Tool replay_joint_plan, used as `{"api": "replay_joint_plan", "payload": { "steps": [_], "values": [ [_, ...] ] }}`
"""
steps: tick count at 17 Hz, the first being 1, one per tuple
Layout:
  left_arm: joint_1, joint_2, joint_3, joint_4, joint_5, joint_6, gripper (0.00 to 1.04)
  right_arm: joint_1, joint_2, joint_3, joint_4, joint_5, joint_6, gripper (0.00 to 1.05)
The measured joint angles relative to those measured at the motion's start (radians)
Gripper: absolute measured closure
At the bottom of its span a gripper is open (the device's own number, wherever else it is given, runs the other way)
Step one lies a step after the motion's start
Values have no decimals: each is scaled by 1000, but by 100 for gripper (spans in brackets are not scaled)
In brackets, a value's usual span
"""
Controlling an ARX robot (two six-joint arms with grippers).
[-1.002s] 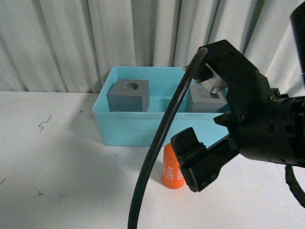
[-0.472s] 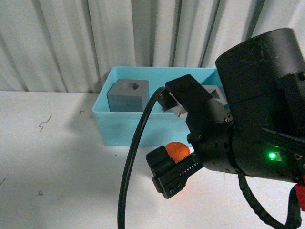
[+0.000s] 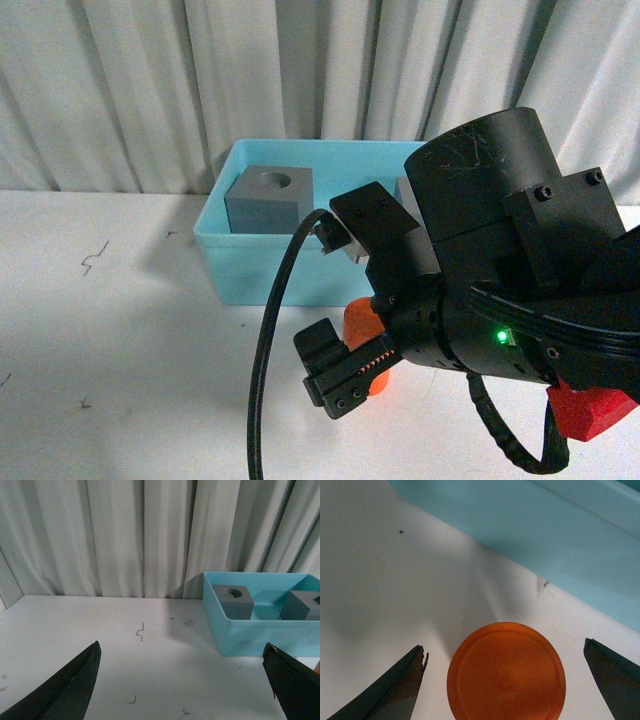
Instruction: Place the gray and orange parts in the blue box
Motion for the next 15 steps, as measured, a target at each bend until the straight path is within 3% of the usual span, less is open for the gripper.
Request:
{"api": "replay_joint_plan", "payload": {
  "steps": [2,4,6,7,12,15],
  "values": [
    [0,0,0,0,0,0,7,0,1,9,-3,2,2,7],
    [0,0,0,0,0,0,7,-1,4,16,1,3,11,25],
    [0,0,0,0,0,0,7,-8,-1,4,12,-5,25,51],
    [0,0,0,0,0,0,7,-9,-19,-15,15,-10,29,57],
    [0,0,0,0,0,0,7,-93,-411,-72,-14,-117,84,57],
    [0,0,0,0,0,0,7,-122,-462,-27,-23,-119,82,57]
  ]
}}
